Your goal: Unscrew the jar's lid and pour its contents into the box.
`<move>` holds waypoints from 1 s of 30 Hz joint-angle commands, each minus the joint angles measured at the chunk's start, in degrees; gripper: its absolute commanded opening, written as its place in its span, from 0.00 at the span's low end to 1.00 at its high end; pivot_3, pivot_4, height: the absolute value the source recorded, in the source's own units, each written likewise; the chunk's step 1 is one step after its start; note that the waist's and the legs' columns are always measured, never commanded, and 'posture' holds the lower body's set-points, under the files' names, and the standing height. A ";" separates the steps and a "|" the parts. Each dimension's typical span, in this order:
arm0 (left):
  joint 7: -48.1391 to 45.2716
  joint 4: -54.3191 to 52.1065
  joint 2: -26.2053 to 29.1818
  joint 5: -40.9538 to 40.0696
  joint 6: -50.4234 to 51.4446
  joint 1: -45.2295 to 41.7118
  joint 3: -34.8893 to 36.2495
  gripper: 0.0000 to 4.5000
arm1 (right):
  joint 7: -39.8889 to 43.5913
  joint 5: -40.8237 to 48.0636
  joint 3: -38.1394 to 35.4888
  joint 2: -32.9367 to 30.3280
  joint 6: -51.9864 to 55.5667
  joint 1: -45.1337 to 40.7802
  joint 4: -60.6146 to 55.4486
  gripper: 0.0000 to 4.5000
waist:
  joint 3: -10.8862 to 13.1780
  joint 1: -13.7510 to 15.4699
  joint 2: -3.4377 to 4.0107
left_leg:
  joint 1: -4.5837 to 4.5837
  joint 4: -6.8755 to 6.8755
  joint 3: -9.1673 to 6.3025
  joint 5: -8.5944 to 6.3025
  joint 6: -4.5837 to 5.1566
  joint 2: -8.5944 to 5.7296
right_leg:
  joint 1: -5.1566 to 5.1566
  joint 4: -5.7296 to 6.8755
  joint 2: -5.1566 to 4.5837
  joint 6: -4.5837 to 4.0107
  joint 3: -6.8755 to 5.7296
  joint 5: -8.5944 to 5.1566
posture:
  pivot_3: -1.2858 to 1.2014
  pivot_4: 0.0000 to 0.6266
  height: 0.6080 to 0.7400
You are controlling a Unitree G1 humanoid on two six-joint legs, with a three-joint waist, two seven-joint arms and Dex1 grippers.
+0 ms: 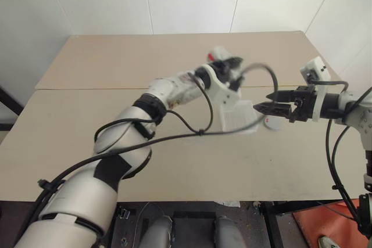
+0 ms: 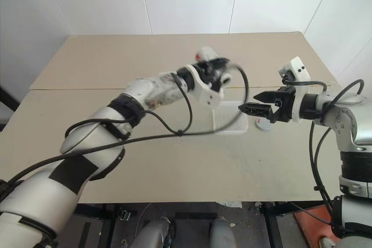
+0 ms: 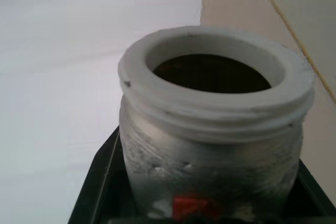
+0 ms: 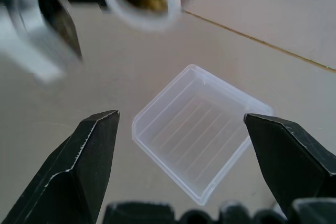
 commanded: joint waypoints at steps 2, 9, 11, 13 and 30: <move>10.96 5.14 -4.27 8.70 7.71 -3.23 -6.71 0.44 | -1.36 2.40 -3.45 -1.01 1.56 0.77 -3.74 0.99 | 0.01 0.00 -0.02 | -0.03 0.02 0.00 0.00 0.00 0.00 | -0.02 0.04 0.00 0.01 0.00 -0.01 | 0.52 0.24 1.00; 21.41 10.30 -8.54 19.54 19.06 -5.80 -17.05 0.44 | -4.90 6.20 -8.11 -0.94 4.49 3.45 -8.31 0.99 | 0.03 0.23 -0.05 | -0.25 0.23 -0.01 -0.04 0.07 -0.01 | -0.08 0.09 0.00 0.10 -0.04 -0.04 | 0.52 0.24 1.00; 21.90 10.67 -8.31 19.63 18.77 -5.93 -17.26 0.44 | -5.27 6.56 -8.72 -0.92 4.18 3.96 -8.77 0.99 | 0.03 0.26 -0.05 | -0.23 0.23 -0.02 -0.04 0.06 -0.01 | -0.09 0.11 0.00 0.09 -0.04 -0.04 | 0.52 0.24 1.00; 22.29 10.94 -8.17 19.67 18.77 -5.89 -17.34 0.44 | -5.75 6.89 -8.94 -0.73 3.95 4.31 -8.89 0.99 | 0.03 0.29 -0.06 | -0.23 0.23 -0.02 -0.04 0.06 -0.01 | -0.09 0.11 0.00 0.09 -0.04 -0.04 | 0.52 0.24 1.00; -14.56 6.45 -2.51 -27.16 11.64 2.56 26.68 0.44 | -8.84 2.50 -5.02 0.48 -4.62 6.84 -10.58 0.99 | 0.02 0.01 -0.03 | -0.25 0.31 -0.08 -0.04 0.05 0.00 | -0.23 0.28 -0.04 0.09 0.00 -0.03 | 0.52 0.24 1.00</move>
